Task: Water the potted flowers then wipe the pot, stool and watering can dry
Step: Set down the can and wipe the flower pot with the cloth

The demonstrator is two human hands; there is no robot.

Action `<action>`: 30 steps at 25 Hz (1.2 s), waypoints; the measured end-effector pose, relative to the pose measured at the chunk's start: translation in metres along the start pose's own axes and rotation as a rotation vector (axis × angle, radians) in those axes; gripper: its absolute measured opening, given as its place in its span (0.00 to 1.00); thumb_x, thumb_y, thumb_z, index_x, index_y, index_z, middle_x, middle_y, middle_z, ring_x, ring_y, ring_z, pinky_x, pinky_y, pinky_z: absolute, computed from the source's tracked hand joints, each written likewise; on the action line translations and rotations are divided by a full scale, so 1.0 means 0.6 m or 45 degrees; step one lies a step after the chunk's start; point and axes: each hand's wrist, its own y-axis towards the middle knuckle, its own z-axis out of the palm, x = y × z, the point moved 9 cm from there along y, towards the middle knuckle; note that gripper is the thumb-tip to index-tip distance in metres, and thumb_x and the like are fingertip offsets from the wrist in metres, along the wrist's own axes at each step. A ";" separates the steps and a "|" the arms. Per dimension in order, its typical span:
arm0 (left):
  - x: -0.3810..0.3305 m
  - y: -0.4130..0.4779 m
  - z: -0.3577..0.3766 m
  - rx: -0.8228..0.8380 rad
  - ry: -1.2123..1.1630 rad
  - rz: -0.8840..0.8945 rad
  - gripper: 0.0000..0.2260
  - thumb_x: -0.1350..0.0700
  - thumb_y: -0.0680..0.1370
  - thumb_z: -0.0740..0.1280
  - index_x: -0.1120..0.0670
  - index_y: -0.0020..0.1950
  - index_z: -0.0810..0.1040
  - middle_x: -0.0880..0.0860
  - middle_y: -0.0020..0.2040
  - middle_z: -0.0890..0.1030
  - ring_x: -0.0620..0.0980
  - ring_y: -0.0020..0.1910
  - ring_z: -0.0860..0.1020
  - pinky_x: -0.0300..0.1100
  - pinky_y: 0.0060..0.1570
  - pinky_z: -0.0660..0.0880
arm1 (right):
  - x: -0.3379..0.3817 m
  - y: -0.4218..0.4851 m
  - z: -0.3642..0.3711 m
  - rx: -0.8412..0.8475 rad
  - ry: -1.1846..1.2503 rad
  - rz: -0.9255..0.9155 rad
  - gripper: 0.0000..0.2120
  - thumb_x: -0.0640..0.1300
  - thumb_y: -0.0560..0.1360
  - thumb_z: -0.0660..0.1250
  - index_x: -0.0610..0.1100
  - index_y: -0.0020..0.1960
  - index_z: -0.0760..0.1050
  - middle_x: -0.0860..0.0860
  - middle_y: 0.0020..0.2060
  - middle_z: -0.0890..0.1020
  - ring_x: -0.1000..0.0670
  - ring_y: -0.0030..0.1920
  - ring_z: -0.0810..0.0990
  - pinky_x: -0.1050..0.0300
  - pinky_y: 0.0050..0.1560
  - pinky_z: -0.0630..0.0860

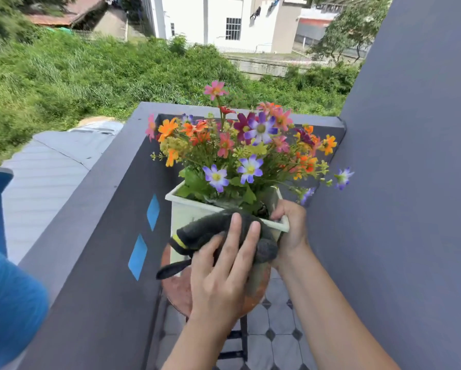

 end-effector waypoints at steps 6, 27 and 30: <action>0.084 0.003 -0.004 -0.054 -0.086 -0.507 0.15 0.61 0.82 0.53 0.59 0.66 0.70 0.59 0.68 0.69 0.57 0.49 0.68 0.34 0.60 0.62 | 0.040 -0.043 0.024 -0.009 -0.014 -0.046 0.11 0.39 0.54 0.57 0.49 0.20 0.55 0.51 0.21 0.60 0.50 0.25 0.56 0.58 0.32 0.53; 0.062 -0.050 0.022 0.179 -0.016 -0.445 0.21 0.65 0.76 0.55 0.56 0.68 0.67 0.56 0.68 0.68 0.59 0.56 0.69 0.38 0.66 0.60 | 0.044 -0.020 0.007 -0.115 -0.078 -0.026 0.25 0.41 0.45 0.59 0.49 0.35 0.48 0.47 0.40 0.50 0.43 0.40 0.48 0.50 0.38 0.49; 0.000 -0.038 0.025 0.206 -0.129 -0.185 0.15 0.57 0.84 0.49 0.57 0.64 0.70 0.57 0.64 0.72 0.57 0.54 0.70 0.39 0.65 0.61 | 0.032 -0.020 0.016 -0.047 -0.027 0.030 0.21 0.41 0.43 0.57 0.49 0.32 0.51 0.48 0.30 0.56 0.46 0.30 0.54 0.59 0.31 0.56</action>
